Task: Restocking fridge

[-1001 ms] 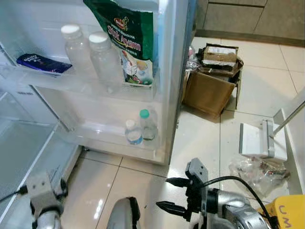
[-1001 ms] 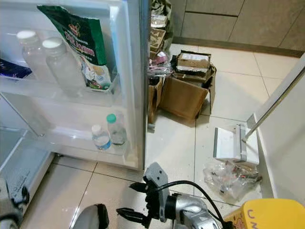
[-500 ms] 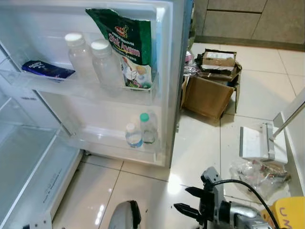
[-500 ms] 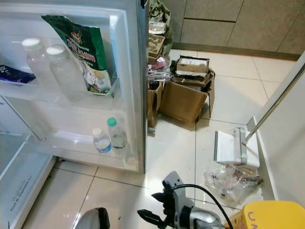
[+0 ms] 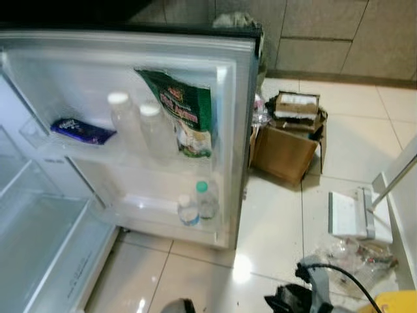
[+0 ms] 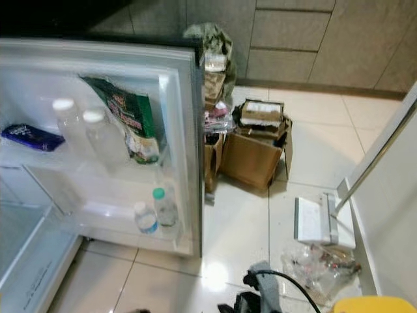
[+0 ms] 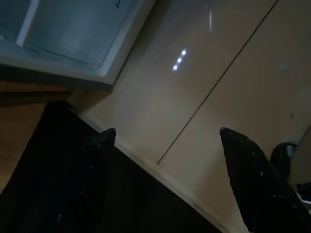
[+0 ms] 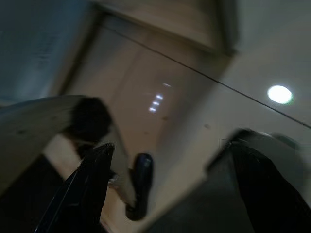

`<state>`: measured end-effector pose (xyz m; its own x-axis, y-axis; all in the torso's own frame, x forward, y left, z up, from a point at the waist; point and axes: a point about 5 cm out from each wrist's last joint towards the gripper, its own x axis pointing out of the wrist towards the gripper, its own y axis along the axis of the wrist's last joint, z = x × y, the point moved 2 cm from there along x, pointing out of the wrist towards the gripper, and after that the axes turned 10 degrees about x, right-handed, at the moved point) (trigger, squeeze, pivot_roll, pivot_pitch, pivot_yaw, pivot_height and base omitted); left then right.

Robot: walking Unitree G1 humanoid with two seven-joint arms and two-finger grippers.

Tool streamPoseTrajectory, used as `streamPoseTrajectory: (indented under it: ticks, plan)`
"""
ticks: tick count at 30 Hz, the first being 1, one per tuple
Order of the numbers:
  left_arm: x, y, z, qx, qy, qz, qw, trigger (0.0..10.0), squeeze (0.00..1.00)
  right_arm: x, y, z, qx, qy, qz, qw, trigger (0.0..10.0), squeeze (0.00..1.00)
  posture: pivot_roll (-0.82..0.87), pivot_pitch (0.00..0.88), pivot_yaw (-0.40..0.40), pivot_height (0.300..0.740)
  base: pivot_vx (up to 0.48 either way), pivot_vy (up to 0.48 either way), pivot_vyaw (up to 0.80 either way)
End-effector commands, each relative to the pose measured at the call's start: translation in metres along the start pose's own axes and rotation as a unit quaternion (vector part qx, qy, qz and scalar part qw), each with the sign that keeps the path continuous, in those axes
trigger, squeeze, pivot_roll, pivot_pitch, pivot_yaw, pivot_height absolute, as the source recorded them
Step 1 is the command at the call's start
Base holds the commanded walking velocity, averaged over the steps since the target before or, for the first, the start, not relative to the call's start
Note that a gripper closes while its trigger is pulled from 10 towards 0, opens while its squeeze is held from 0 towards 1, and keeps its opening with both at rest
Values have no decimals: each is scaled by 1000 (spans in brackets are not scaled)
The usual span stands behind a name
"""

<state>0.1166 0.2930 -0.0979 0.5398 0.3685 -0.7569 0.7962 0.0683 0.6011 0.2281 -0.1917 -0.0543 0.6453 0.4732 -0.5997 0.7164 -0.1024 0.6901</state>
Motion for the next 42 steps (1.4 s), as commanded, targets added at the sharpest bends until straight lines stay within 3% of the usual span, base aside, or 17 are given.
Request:
streamPoseTrajectory:
  ticks: [1, 16, 28, 37, 42]
  plan:
    - [-4, -13, 5, 2, -7, -24, 1000, 10000, 0, -6, -24, 6, 14, -25, -32, 999, 10000, 0, -120, 150, 40, 641, 0, 0, 0]
    - [2, -4, 16, -12, -17, -34, 999, 10000, 0, -14, -51, 19, 72, -103, -59, 990, 10000, 0, -106, 119, 37, 641, 0, 0, 0]
    - [2, -2, 25, -9, -32, -31, 999, 10000, 0, -18, -50, 24, 97, -114, -44, 988, 10000, 0, -106, 113, 34, 659, -63, 0, 0]
    - [3, -1, 27, -8, -35, -37, 999, 10000, 0, -17, -52, 24, 89, -127, -50, 987, 10000, 0, -106, 108, 33, 678, 0, 0, 0]
    - [3, 0, 28, -1, -36, -36, 999, 10000, 0, -17, -51, 24, 95, -122, -47, 987, 10000, 0, -105, 98, 36, 678, -454, 0, 0]
